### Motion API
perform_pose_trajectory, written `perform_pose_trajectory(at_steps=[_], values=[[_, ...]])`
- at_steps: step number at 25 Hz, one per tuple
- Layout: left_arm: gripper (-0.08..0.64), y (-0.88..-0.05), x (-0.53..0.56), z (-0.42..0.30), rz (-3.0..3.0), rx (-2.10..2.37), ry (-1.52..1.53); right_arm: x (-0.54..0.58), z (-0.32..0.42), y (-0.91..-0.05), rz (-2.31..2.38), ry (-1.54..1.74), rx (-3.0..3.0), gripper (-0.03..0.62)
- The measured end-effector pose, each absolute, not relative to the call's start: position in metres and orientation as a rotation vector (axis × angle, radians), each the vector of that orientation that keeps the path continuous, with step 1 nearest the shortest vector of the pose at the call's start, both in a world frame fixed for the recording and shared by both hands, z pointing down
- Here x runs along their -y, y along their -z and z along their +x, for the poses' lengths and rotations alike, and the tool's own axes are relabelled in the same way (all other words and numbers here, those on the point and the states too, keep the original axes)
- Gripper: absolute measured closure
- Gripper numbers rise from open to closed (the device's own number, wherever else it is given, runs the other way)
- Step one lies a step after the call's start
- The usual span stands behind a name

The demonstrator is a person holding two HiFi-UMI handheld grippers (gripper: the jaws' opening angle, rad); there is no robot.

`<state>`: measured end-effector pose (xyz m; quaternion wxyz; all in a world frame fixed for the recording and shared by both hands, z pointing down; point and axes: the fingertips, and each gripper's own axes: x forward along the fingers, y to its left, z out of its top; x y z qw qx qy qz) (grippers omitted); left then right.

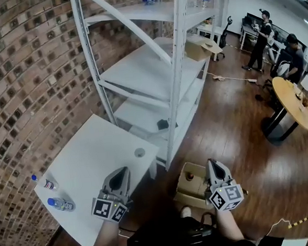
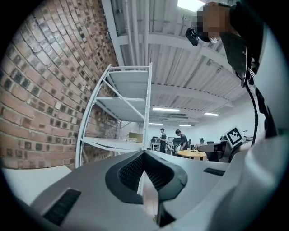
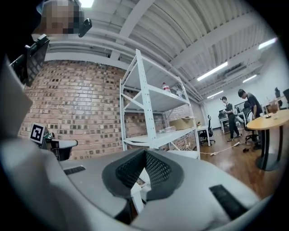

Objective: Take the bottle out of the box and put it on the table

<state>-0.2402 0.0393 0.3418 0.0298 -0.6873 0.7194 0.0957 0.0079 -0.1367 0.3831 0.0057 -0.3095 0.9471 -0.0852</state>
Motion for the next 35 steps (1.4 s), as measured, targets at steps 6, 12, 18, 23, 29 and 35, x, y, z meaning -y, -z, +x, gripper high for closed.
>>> perform_pose_trajectory(at_steps=[6,12,18,23,29,35], values=[[0.555,-0.331,0.02,-0.201,-2.135,-2.178,-0.296,0.207,0.045,-0.38,-0.98,0.246,-2.94,0.589],[0.555,-0.333,0.073,-0.173,-2.13,-2.181,-0.304,0.26,0.078,-0.374,-0.988,0.211,-2.931,0.589],[0.555,-0.329,0.128,-0.133,-2.219,-2.058,-0.398,0.293,0.124,-0.376,-1.075,0.211,-2.899,0.589],[0.555,-0.338,0.167,-0.109,-2.356,-1.964,-0.42,0.302,0.167,-0.384,-1.24,0.223,-2.837,0.589],[0.555,-0.336,0.192,-0.093,-2.53,-1.781,-0.4,0.278,0.183,-0.376,-1.432,0.146,-2.784,0.589],[0.555,-0.343,0.194,-0.087,-2.623,-1.651,-0.369,0.244,0.185,-0.367,-1.551,0.091,-2.728,0.588]])
